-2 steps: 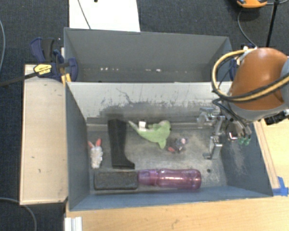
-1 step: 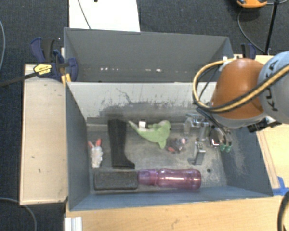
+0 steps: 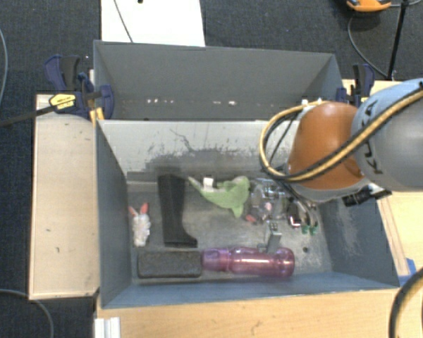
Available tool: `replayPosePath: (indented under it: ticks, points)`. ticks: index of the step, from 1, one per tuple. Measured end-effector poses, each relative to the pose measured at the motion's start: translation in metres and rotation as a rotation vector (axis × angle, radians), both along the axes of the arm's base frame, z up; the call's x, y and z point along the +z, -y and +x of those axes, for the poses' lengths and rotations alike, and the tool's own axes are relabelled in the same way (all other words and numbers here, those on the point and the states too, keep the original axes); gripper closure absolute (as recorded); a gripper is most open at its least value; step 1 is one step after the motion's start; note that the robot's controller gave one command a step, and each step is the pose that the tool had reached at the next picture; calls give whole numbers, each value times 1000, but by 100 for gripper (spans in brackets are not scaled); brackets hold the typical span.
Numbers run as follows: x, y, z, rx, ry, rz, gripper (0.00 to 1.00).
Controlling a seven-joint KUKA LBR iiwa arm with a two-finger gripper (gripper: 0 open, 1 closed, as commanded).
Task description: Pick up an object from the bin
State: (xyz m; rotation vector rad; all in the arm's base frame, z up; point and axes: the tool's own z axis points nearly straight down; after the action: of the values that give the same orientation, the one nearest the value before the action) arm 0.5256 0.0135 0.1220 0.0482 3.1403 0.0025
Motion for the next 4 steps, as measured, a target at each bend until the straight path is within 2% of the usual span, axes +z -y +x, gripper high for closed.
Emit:
replayPosePath:
  ticks: [1,2,3,4]
  points:
    - [-30,-12,-24,103,10,-2,0]
    - [-46,0,-41,153,9,5,0]
    - [-46,-21,-46,-71,9,-2,100]
    - [-46,-21,-46,-70,9,-2,100]
